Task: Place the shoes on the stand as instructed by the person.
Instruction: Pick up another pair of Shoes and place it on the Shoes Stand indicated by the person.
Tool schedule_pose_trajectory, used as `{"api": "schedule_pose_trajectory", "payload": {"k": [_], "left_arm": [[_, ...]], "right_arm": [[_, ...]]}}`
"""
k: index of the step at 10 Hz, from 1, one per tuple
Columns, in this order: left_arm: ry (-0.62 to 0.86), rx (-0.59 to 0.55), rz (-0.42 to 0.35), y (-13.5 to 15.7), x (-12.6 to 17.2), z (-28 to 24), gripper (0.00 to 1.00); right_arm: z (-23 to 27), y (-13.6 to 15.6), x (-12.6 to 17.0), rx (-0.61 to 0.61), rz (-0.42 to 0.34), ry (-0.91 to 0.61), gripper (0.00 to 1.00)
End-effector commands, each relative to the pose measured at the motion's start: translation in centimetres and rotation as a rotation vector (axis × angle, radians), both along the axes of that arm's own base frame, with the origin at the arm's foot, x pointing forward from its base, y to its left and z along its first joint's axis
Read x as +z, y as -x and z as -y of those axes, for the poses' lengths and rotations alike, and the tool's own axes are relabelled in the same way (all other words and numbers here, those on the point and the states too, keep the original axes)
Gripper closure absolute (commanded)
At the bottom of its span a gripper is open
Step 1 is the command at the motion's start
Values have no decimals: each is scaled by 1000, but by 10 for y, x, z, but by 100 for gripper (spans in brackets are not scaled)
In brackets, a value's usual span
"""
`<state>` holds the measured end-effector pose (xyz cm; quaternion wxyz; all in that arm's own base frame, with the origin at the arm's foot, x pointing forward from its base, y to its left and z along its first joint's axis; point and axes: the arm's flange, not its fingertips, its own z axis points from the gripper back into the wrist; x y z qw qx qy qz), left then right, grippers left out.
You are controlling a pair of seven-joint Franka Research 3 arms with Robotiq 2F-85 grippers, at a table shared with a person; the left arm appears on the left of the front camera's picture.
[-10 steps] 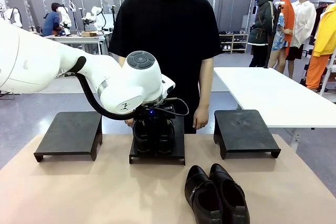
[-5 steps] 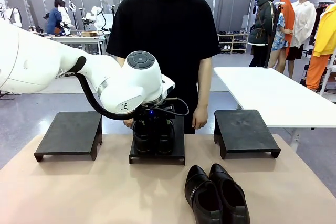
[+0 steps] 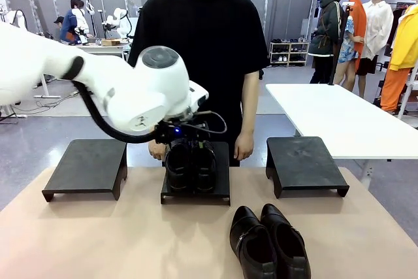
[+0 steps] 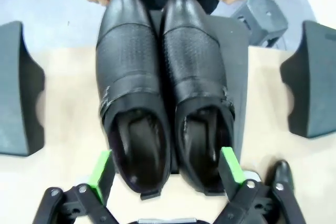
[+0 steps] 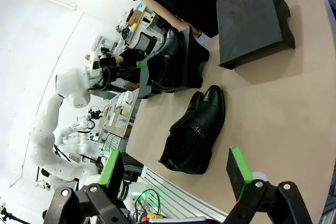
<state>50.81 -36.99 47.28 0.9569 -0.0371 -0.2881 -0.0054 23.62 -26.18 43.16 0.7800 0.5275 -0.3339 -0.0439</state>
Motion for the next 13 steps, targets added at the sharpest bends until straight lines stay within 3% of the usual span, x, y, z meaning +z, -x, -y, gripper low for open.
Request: {"api": "schedule_pose_trajectory", "payload": {"k": [1, 3, 5, 7, 10, 13], "left_arm": [[78, -82, -87, 42, 32, -39, 0], [170, -213, -160, 77, 61, -81, 0], [403, -340, -171, 102, 90, -129, 0], [661, -392, -199, 118, 104, -201, 0], [913, -454, -221, 150, 89, -295, 0], [1028, -385, -147, 201, 44, -389, 0]], "right_arm": [[0, 1, 1, 0, 10, -5, 0], [0, 1, 1, 0, 10, -5, 0], [0, 1, 1, 0, 10, -5, 0], [0, 1, 1, 0, 10, -5, 0], [0, 1, 1, 0, 10, -5, 0], [0, 1, 1, 0, 10, -5, 0]]}}
